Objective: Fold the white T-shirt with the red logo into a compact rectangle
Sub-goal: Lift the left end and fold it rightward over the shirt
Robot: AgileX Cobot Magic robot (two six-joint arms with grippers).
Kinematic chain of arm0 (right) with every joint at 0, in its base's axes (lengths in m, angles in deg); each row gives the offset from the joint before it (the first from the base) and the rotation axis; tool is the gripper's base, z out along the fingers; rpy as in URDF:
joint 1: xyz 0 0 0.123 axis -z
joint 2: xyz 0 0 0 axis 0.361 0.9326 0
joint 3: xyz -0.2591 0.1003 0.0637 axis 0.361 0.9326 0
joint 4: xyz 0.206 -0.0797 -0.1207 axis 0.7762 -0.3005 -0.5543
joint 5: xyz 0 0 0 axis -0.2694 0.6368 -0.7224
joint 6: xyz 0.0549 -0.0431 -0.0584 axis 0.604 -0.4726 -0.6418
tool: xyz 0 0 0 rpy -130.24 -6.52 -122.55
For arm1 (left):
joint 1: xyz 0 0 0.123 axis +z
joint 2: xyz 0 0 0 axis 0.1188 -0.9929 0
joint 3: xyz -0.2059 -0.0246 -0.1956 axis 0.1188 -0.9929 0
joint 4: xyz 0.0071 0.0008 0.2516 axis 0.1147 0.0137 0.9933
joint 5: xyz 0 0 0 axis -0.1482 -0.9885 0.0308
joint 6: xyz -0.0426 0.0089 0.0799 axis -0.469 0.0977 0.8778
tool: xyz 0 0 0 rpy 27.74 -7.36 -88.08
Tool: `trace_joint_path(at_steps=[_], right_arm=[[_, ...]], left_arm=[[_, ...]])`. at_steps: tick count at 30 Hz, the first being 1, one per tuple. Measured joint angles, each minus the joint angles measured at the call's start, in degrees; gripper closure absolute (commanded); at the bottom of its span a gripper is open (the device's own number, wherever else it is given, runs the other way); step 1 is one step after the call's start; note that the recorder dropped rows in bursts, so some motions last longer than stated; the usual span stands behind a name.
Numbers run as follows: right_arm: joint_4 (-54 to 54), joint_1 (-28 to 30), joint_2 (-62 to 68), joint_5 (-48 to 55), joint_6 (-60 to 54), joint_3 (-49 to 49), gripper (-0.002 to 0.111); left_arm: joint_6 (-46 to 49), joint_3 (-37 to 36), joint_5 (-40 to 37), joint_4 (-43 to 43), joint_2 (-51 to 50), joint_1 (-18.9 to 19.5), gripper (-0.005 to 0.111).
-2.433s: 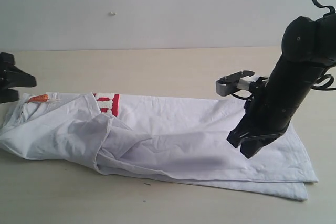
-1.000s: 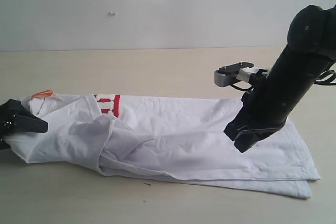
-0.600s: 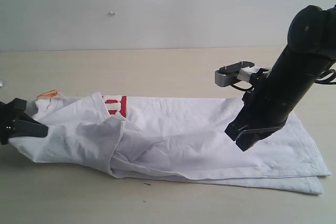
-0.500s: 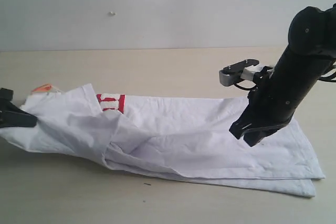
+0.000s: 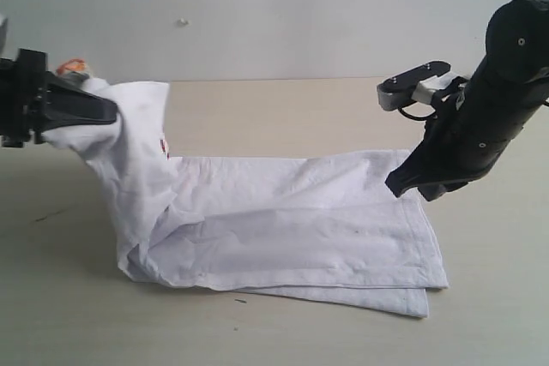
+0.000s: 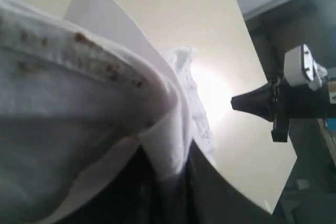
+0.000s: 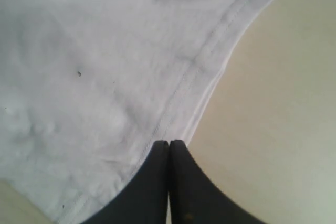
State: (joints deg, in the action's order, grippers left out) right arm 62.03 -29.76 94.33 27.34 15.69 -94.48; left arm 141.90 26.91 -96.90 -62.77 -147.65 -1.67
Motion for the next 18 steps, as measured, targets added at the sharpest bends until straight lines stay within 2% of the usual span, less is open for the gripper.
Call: trace_joint_path(at_steps=[1,2,4,7,11,12,14,15,16,17,18], right_arm=[[0.00,0.00,-0.48,0.00,0.00,0.00,0.108],[0.00,0.00,-1.19,0.00,0.00,0.00,0.108],[0.00,0.00,-1.93,0.00,0.11,0.00,0.108],[0.85,0.00,-3.43,0.00,0.11,0.00,0.108],[3.78,0.00,-4.49,0.00,0.00,0.00,0.108],[3.90,0.00,-4.73,0.10,0.00,0.00,0.108],[4.01,0.00,-4.84,0.10,0.00,0.00,0.108],[4.01,0.00,-4.92,0.10,0.00,0.00,0.108],[4.01,0.00,-4.92,0.10,0.00,0.00,0.108],[4.01,0.00,-4.92,0.10,0.00,0.00,0.108],[4.09,0.00,-4.92,0.10,-0.10,0.00,0.108]], left_arm=[[-0.02,0.00,1.71,-0.60,0.00,-2.65,0.107],[0.12,0.00,5.56,-1.69,0.00,-6.98,0.107],[0.35,0.00,9.30,-3.80,-0.23,-11.72,0.107],[1.63,1.73,17.64,-8.90,-2.56,-21.44,0.107],[1.78,7.70,22.95,-12.56,-8.94,-30.77,0.106],[1.78,8.54,23.29,-13.13,-10.00,-31.87,0.103],[1.78,10.53,23.14,-13.80,-12.69,-34.30,0.090],[1.78,11.23,22.74,-13.94,-13.97,-35.15,0.070],[1.78,12.70,20.45,-14.08,-16.15,-36.82,0.056],[1.78,13.27,19.38,-14.08,-16.83,-37.35,0.034],[1.78,14.00,16.71,-14.08,-17.81,-38.17,0.029]])
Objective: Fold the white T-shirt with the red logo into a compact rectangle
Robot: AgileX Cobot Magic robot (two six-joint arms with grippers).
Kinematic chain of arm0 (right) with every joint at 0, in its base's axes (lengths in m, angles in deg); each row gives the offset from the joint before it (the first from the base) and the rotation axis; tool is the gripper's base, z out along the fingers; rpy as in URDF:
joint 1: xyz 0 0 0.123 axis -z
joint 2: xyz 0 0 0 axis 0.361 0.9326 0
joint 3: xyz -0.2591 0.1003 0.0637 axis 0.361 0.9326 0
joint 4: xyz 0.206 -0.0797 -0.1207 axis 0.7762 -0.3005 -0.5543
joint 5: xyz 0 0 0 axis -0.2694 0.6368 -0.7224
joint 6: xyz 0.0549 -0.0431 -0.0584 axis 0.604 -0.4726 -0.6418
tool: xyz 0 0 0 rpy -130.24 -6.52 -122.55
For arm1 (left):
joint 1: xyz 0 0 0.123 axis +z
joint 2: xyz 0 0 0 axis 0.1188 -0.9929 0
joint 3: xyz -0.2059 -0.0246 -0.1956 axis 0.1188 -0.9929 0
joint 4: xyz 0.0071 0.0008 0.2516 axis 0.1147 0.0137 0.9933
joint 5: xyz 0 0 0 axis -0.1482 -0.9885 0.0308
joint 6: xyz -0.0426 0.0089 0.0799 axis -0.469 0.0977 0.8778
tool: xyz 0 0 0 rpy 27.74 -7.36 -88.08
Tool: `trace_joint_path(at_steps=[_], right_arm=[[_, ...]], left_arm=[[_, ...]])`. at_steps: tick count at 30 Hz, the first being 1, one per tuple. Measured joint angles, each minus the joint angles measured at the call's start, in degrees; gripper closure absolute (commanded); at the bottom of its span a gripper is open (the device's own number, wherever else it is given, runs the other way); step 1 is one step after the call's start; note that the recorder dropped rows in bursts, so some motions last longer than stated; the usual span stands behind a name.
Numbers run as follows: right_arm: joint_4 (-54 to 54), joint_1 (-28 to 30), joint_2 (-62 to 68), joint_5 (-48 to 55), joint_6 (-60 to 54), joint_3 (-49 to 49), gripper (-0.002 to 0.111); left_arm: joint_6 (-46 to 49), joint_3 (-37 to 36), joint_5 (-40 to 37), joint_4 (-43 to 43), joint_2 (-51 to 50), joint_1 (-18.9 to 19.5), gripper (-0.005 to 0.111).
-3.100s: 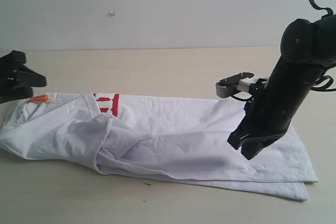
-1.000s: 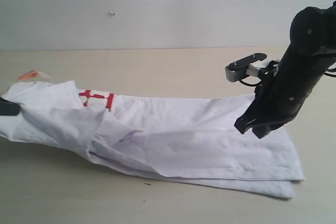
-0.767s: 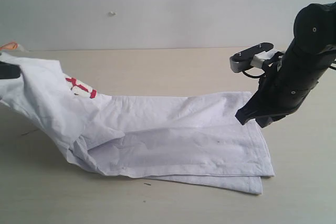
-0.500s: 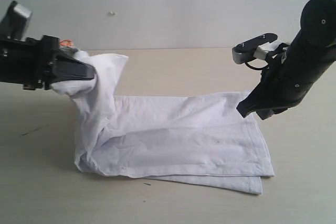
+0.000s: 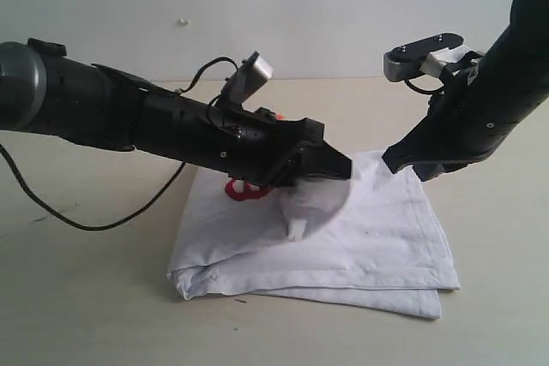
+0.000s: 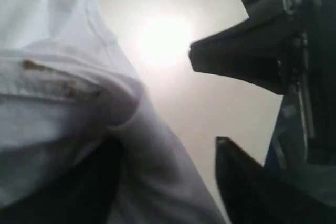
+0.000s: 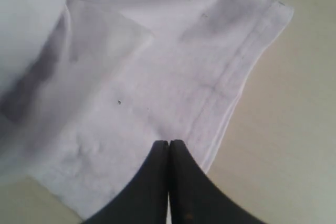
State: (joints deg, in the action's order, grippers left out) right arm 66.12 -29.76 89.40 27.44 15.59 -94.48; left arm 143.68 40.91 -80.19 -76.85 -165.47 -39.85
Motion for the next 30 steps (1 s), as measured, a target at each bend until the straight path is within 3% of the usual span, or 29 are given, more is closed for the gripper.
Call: trace_joint_path(at_steps=[2,6,8,10,13,15,20,26,30], right_arm=[[0.00,0.00,0.00,0.00,0.00,0.00,0.108],[0.05,0.00,0.00,0.00,0.00,0.00,0.108],[0.32,0.00,0.00,0.85,-0.64,0.00,0.108],[3.95,0.00,0.00,1.56,-3.38,0.00,0.108],[20.27,0.00,0.32,1.77,-12.05,0.00,0.108],[31.63,0.00,0.42,4.29,-20.69,0.00,0.108],[45.70,0.00,3.22,6.51,-31.04,0.00,0.108],[51.30,-3.87,10.59,6.27,-38.54,0.00,0.108],[51.29,-7.57,13.88,-3.14,-37.58,0.00,0.108]], left_arm=[[-2.14,0.48,-1.36,0.68,-0.09,-0.13,0.029],[-4.03,1.05,-2.32,3.34,-0.09,2.90,0.053],[-4.29,1.05,-4.34,4.56,-0.09,5.56,0.056],[-4.44,1.09,-7.10,7.29,-0.09,8.38,0.056],[-7.17,1.09,-11.04,14.10,-0.09,12.11,0.056],[-9.73,1.09,-11.04,21.23,0.02,12.65,0.056],[-13.51,1.09,-8.75,29.48,0.02,12.65,0.056],[-14.97,1.09,-6.18,32.62,0.02,12.65,0.056],[-15.62,1.09,-6.07,33.35,-0.49,12.65,0.056]])
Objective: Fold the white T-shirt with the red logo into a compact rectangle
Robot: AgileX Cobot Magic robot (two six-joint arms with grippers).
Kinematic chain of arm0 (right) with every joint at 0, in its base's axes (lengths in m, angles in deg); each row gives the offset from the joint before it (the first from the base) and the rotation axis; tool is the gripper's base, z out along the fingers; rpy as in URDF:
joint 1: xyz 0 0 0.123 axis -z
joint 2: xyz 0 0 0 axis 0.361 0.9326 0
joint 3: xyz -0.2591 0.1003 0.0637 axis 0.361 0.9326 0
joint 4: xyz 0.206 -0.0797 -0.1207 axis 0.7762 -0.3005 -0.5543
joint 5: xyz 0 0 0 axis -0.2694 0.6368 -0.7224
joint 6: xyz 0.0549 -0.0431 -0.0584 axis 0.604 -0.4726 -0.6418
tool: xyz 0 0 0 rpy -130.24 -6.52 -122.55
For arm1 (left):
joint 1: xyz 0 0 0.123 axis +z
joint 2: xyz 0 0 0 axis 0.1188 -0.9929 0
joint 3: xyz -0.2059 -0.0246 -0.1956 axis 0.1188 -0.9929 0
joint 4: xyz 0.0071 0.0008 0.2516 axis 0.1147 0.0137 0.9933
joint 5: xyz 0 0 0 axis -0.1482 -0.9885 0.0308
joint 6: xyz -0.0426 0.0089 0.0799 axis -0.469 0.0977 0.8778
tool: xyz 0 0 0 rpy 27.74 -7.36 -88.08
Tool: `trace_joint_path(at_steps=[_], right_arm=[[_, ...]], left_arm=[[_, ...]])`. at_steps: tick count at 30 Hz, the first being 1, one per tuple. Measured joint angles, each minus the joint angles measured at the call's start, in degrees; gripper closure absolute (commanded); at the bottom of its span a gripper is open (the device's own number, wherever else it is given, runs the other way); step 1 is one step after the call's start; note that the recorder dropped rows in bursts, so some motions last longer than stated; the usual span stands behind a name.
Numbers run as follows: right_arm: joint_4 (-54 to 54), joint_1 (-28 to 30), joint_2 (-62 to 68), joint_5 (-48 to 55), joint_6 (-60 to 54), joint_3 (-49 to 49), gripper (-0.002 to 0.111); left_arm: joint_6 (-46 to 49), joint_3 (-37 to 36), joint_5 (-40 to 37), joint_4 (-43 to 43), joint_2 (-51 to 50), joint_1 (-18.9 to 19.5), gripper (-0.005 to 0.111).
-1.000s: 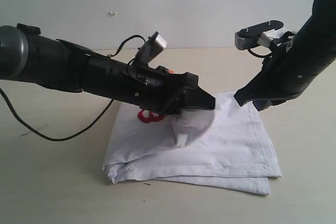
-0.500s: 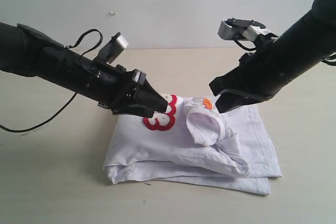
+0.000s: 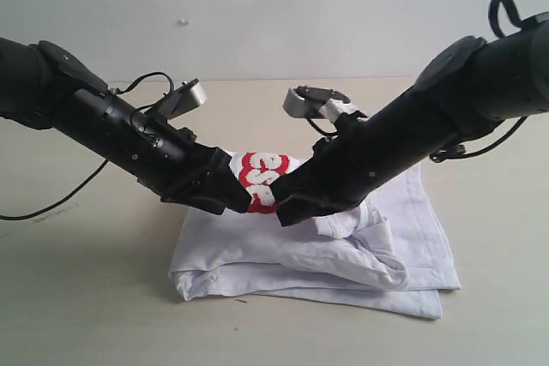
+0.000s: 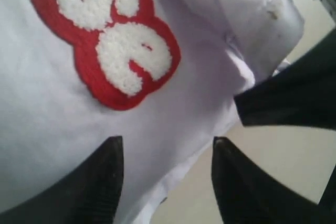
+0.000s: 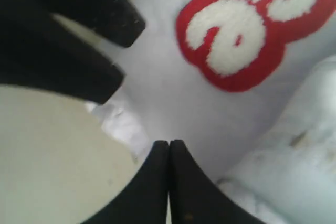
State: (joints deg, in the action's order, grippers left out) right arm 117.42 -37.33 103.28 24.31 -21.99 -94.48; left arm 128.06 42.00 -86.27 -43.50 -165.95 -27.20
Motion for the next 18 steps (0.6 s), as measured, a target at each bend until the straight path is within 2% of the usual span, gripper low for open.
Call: trace_joint_path(at_steps=[4,7,12,15,18], right_arm=[[-8.32,-0.47,1.16,-10.02,9.82,0.00,0.108],[-28.65,-0.47,1.16,-14.10,26.20,0.00,0.108],[-67.59,-0.47,1.16,-11.58,61.06,0.00,0.108],[-80.99,-0.47,1.16,-8.53,71.70,0.00,0.108],[-85.64,-0.47,0.22,-7.85,74.77,0.00,0.108]], left_arm=[[-0.50,0.00,-0.11,0.50,-0.97,0.00,0.056],[-0.61,0.00,-0.45,0.64,-1.86,0.00,0.056],[-0.61,0.00,-0.45,0.64,-2.77,0.00,0.056],[-0.61,0.00,-0.56,0.64,-2.77,0.00,0.056],[-0.61,0.00,-0.90,0.54,-2.77,0.00,0.056]])
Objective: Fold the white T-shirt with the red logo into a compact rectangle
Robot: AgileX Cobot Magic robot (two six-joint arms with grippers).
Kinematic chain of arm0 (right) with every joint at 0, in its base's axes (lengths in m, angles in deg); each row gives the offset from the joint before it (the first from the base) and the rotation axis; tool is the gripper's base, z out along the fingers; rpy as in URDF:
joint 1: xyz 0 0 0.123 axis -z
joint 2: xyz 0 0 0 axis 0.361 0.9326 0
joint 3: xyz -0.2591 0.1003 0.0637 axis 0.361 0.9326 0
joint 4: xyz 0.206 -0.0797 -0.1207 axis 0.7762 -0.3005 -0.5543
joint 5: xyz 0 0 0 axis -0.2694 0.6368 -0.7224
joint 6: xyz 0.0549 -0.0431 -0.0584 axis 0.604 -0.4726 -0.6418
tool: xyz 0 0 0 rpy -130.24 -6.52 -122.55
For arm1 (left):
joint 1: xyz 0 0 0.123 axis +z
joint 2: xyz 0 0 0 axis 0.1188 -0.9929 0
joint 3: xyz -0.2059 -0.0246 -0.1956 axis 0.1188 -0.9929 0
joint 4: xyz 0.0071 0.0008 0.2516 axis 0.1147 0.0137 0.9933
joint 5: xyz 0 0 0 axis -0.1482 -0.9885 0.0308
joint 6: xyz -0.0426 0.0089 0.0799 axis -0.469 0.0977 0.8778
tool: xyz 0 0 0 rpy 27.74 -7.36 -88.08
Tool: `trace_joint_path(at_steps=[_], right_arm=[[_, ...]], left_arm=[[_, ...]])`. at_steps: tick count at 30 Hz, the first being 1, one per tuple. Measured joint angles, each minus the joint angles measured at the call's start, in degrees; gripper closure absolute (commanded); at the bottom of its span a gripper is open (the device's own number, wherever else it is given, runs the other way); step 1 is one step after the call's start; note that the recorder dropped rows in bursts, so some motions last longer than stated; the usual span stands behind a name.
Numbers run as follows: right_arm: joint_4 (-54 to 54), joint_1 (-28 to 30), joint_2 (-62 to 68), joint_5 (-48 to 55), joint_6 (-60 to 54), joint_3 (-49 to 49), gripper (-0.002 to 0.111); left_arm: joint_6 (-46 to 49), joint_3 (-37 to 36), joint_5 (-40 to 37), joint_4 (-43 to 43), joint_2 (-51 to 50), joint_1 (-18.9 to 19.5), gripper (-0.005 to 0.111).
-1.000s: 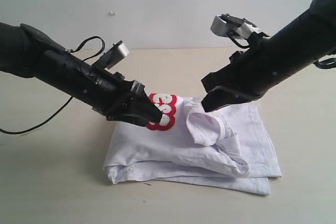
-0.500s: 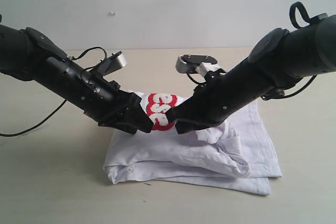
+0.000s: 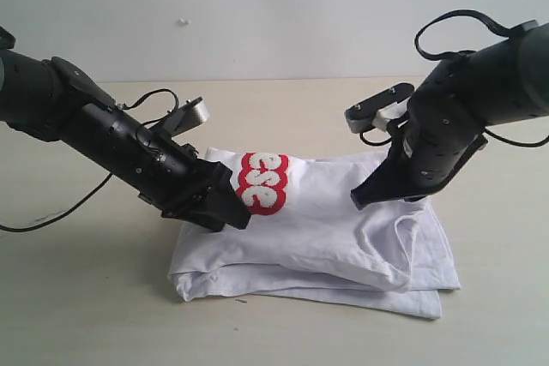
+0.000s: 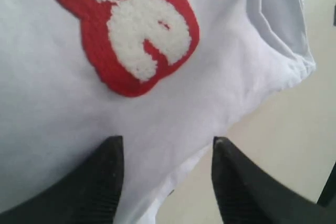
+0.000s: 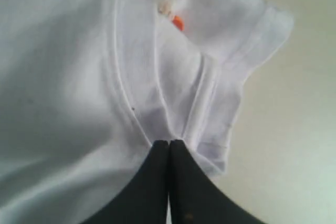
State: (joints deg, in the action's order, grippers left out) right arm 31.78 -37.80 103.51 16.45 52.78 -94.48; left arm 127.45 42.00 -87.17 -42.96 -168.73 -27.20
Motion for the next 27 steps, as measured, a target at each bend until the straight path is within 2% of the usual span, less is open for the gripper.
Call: trace_joint_path(at_steps=[5,7,12,15,20,27], right_arm=[[4.62,0.00,-5.13,-2.47,-1.92,0.00,0.108],[13.39,0.00,-6.90,-2.71,-9.67,0.00,0.108],[41.91,0.00,-6.81,3.55,-40.30,0.00,0.108],[50.39,0.00,-4.87,8.55,-50.16,0.00,0.108],[52.02,0.00,0.45,14.11,-53.83,0.00,0.108],[42.95,-0.19,3.46,16.40,-45.13,-0.34,0.108]], left_arm=[[0.00,0.00,-0.56,0.00,0.00,0.00,0.056],[0.00,0.00,-0.80,0.00,0.00,0.00,0.056],[0.00,0.00,-1.16,-0.11,0.00,0.00,0.056],[0.00,0.00,-1.53,-0.11,0.00,0.00,0.056],[-0.12,0.09,-3.11,1.63,0.00,0.00,0.056],[-6.49,-0.02,-4.52,16.08,0.00,0.00,0.056]])
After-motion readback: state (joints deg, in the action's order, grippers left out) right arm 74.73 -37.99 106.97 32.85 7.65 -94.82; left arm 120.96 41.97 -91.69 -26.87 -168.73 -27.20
